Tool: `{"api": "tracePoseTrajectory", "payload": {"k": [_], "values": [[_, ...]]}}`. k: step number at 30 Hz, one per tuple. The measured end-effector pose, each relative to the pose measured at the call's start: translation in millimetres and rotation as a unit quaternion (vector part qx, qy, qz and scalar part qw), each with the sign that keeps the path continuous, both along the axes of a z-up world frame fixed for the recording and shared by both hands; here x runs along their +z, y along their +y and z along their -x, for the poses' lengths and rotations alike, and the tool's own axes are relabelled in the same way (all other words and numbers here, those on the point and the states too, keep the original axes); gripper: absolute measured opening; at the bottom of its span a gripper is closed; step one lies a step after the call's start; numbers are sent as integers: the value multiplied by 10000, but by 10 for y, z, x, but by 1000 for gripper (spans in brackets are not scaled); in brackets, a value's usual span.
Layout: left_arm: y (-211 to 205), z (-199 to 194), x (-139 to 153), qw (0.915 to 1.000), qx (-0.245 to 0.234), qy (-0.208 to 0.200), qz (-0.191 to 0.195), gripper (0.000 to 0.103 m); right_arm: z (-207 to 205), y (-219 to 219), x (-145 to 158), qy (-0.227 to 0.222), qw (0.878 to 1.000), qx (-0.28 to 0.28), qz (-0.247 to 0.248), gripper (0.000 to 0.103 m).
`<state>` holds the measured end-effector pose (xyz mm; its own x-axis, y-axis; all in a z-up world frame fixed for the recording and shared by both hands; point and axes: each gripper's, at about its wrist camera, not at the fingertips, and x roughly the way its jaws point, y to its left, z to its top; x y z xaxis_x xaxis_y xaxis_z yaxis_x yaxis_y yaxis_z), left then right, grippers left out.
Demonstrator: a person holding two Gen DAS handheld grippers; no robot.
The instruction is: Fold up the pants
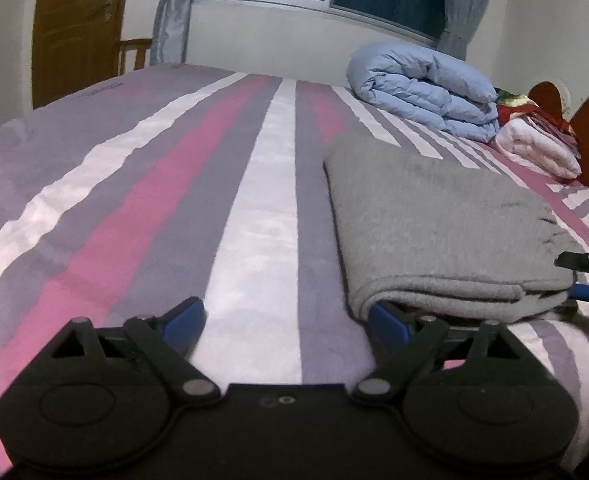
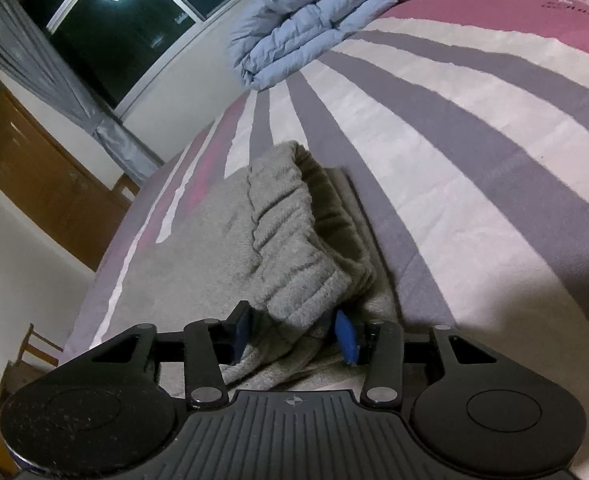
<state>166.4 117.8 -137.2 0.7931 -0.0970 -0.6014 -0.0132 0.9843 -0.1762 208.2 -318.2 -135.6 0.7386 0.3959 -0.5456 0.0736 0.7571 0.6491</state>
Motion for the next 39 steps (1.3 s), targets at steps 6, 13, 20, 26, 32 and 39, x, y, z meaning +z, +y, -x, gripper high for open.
{"api": "tracePoseTrajectory", "payload": {"k": [6,13,20,26,32,39], "values": [[290,163,168,9973,365,-123,626,90,164,-262,252,-424,9965,-584,418,54],[4,-533,343,9990,-13,-316,322,92,-205,15,496,-831,9953,164,478,54],[-183,-1139,-10,9977,-455,494,79,96,-572,568,199,-423,9608,659,2659,58],[96,-1026,108,9973,-532,204,464,94,-429,32,158,-519,9839,456,1651,65],[60,-1269,70,9948,-751,329,608,89,-596,-256,-20,-270,9978,366,493,65],[-32,-1363,-7,9925,-991,393,597,88,-743,-390,-101,-100,9992,394,5,72]]}}
